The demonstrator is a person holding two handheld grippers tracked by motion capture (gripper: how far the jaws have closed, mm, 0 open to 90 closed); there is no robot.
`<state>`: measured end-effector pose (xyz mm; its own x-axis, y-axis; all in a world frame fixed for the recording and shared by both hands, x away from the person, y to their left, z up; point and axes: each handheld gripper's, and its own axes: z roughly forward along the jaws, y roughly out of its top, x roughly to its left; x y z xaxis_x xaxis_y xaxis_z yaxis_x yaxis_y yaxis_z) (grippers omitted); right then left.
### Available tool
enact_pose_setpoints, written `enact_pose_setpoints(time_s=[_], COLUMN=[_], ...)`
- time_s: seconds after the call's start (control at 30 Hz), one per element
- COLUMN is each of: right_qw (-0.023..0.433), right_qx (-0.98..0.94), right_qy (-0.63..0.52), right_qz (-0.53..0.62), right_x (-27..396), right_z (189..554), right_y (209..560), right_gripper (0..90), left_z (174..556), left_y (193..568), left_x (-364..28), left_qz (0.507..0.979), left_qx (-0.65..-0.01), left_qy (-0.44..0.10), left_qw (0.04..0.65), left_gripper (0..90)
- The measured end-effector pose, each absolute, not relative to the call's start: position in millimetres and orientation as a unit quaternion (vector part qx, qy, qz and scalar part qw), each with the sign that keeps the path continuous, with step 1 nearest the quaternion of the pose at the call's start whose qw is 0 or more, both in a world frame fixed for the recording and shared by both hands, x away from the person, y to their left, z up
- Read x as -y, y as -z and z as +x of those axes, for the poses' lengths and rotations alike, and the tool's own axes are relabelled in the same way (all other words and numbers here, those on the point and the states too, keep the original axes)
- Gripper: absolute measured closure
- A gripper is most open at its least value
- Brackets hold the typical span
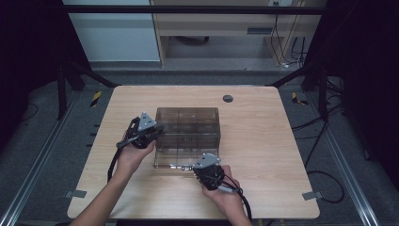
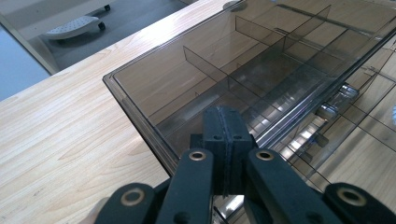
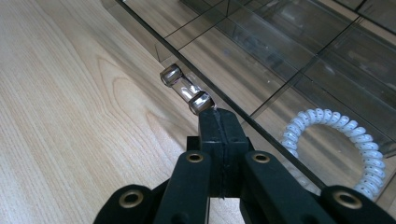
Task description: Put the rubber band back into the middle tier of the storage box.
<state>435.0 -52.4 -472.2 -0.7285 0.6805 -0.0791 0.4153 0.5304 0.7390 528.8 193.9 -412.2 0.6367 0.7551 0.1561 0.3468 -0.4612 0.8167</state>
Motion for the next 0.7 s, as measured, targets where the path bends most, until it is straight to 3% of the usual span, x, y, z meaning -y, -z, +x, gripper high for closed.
enact_pose_setpoints(time_s=[0.7], right_qw=[0.191], right_qx=[-0.853], right_qy=[-0.357], right_qz=[0.330], right_x=[55], right_z=[449], right_y=[472], right_gripper=[90.0], left_z=[528], left_y=[412], left_x=[-193], left_qz=[0.814], left_qx=[-0.339], left_qy=[-0.262], left_qw=[0.393], left_gripper=[89.4])
